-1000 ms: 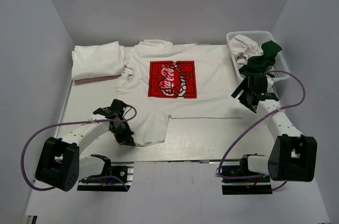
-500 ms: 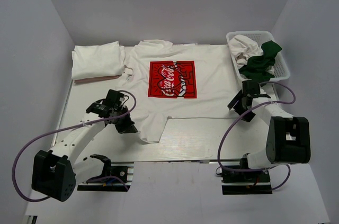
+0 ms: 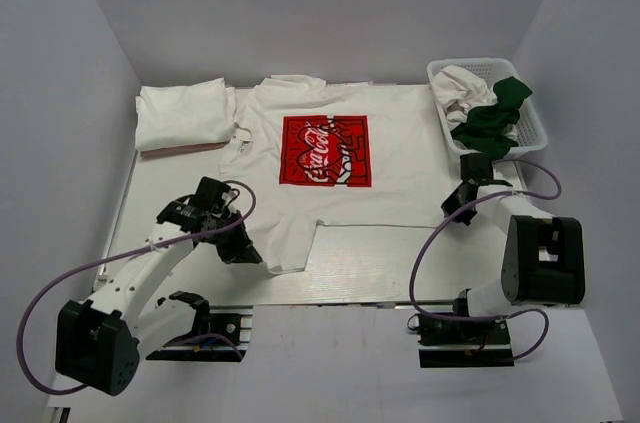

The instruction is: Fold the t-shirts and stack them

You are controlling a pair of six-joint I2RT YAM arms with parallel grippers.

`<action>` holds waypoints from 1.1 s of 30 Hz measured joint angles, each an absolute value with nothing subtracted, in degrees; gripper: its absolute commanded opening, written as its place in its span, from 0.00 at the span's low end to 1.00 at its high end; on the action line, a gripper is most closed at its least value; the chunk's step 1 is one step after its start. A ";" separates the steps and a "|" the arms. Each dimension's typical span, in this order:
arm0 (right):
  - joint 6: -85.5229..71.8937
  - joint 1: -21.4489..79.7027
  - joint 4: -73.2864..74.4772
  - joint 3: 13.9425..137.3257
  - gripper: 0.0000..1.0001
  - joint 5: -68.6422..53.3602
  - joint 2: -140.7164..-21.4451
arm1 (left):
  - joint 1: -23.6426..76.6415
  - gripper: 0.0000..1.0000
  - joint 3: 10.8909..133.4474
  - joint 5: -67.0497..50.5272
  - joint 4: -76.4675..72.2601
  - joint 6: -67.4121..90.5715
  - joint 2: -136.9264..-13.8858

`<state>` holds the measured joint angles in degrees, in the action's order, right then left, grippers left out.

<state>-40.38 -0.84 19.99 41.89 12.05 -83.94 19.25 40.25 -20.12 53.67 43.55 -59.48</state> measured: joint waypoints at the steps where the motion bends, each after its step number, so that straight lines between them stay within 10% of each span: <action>1: -40.49 -0.84 20.64 41.47 0.00 12.10 -83.33 | 19.25 0.00 39.70 -20.93 54.46 43.86 -58.39; 11: -41.10 -0.73 34.68 38.02 0.00 12.86 -74.91 | 19.27 0.00 39.16 -26.70 66.02 47.00 -51.07; 33: -33.65 -0.25 32.29 60.47 0.00 10.61 -82.52 | 17.78 0.00 74.26 -6.07 43.42 39.42 -82.65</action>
